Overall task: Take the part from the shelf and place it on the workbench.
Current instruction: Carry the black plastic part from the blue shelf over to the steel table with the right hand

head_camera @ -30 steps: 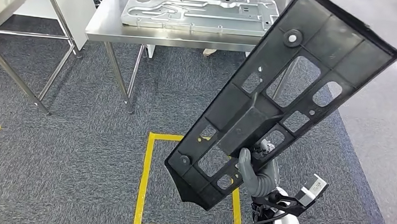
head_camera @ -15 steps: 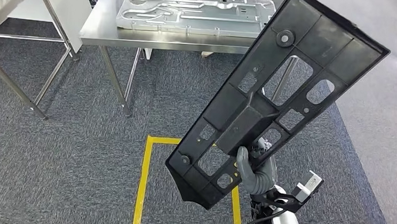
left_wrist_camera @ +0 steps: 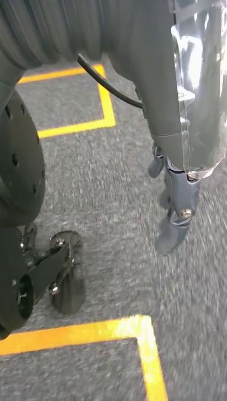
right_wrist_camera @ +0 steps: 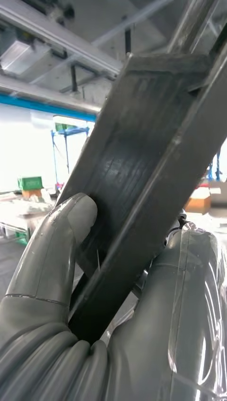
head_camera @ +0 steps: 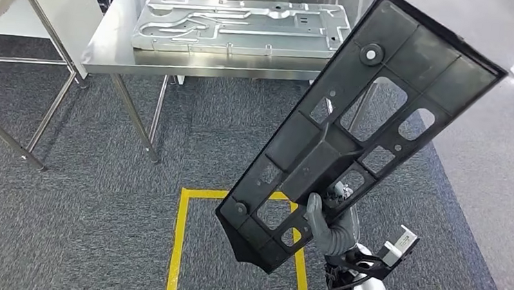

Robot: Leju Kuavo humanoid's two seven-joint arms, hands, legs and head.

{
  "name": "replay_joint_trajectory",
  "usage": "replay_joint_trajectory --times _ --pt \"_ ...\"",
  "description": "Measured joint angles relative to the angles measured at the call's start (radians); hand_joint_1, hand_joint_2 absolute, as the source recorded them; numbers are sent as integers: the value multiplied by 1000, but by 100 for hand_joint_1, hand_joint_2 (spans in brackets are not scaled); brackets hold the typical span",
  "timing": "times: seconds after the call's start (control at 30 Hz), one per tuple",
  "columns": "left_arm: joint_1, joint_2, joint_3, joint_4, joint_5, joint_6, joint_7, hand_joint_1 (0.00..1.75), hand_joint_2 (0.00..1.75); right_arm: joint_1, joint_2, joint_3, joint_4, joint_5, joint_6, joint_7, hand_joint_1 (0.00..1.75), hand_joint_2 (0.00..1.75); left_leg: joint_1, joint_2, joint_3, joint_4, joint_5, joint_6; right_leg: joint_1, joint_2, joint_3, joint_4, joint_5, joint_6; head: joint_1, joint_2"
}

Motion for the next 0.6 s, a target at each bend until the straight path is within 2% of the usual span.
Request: replay_joint_trajectory --times 0.07,0.1,0.13,0.2,0.23,0.27,0.3,0.33,0.37,0.4,0.43,0.47,0.53,0.57,0.6 --pt "1 -3 -1 0 0 -1 -2 0 175 2 -1 0 -6 0 -2 0 175 175 5 -2 30 -20 -2 9 -1 -3 0 32 4 11 0 0" --pt "1 -4 -1 0 0 0 -2 0 175 0 -1 0 -9 0 -2 0 175 175 8 -2 46 -27 -5 12 -2 -5 -19 70 -1 16 0 0" --pt "0 -4 -1 0 0 0 -2 0 175 0 -1 0 -12 0 -3 -1 175 175 11 -2 57 -32 -10 13 -5 -6 -54 126 -15 20 0 0" --pt "-1 -5 -1 0 0 -1 -2 0 175 1 -1 0 -13 0 -5 -1 175 175 15 -3 76 -35 -26 14 -11 -8 -146 243 -62 33 0 0" --pt "0 -5 -1 0 0 -1 -1 0 175 2 -1 0 -13 0 -6 -1 175 175 17 -3 87 -35 -36 12 -15 -9 -183 275 -81 38 0 0" --pt "1 -6 -1 0 0 -1 0 0 175 4 -2 0 -13 0 -6 -1 175 175 19 -4 100 -34 -47 9 -18 -10 -205 274 -83 42 0 0" --pt "3 -7 -1 0 0 -2 2 0 175 4 -2 0 -13 0 -6 -1 175 175 21 -5 116 -34 -59 5 -21 -12 -210 242 -63 45 0 0" --pt "3 -7 -1 0 0 -2 3 0 175 4 -2 0 -13 0 -6 -1 175 175 24 -5 133 -35 -73 1 -23 -15 -204 184 -18 48 0 0" --pt "4 -8 -1 0 0 -2 5 0 175 4 -3 0 -13 0 -6 -1 175 175 25 -6 149 -34 -87 -5 -25 -19 -194 117 46 48 0 0" --pt "3 -9 -1 0 1 -2 6 0 175 3 -4 0 -12 1 -6 0 175 175 25 -6 162 -34 -100 -11 -25 -24 -185 65 92 45 1 0" --pt "2 -9 -1 0 1 -2 7 0 175 3 -4 0 -12 2 -6 0 175 175 24 -6 171 -37 -113 -17 -23 -27 -179 33 125 40 1 0" --pt "1 -9 -1 0 2 -2 8 0 175 3 -5 0 -12 2 -7 1 175 175 23 -6 181 -36 -119 -25 -21 -27 -177 19 137 32 1 0" --pt "-2 -9 -1 -1 2 -2 8 0 175 3 -5 0 -14 4 -8 1 175 175 24 -4 194 -32 -122 -39 -20 -22 -164 18 124 15 1 0" --pt "-3 -9 -1 -1 2 -2 8 0 175 2 -5 0 -16 5 -8 2 175 175 25 -4 191 -11 -119 -44 -21 -20 -154 14 119 7 1 0" --pt "-4 -9 -1 -1 3 -2 8 0 175 1 -5 0 -17 6 -8 2 175 175 27 -4 173 28 -121 -48 -21 -19 -142 13 113 0 1 0"
